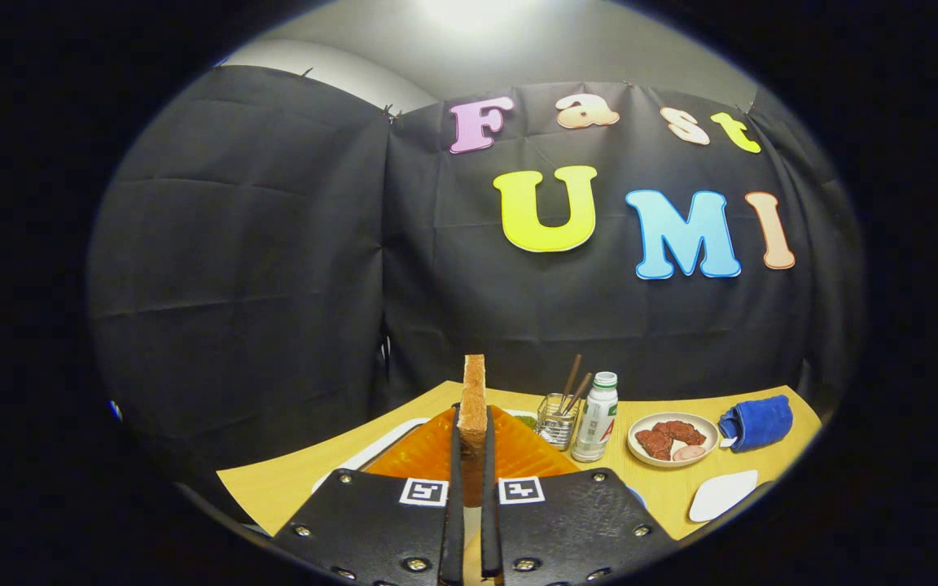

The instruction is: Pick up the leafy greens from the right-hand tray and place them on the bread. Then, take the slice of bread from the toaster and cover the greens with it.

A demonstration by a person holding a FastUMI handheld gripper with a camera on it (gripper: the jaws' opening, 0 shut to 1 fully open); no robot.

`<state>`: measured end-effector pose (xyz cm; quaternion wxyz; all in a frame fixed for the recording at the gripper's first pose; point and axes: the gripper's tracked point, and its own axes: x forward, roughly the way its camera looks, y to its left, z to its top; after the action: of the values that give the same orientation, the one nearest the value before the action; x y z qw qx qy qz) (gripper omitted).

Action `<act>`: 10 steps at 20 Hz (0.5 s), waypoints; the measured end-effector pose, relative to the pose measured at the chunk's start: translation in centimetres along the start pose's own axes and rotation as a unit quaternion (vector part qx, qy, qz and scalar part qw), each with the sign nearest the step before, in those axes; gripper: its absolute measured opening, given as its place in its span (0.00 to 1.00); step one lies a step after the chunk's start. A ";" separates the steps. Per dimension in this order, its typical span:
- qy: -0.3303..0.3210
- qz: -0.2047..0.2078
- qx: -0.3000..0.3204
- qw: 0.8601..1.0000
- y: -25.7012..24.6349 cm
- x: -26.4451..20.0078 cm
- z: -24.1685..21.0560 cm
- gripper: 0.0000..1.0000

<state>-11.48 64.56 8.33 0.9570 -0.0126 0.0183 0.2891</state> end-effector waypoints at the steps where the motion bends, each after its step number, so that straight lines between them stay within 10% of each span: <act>1: 0.005 -0.008 0.001 1.000 -1.0 -0.4 -0.6 0.09; 10: 0.054 -0.075 0.054 0.994 -7.8 -1.1 -6.6 0.09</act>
<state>-8.21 57.20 1.87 0.9729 0.0221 0.0846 0.2139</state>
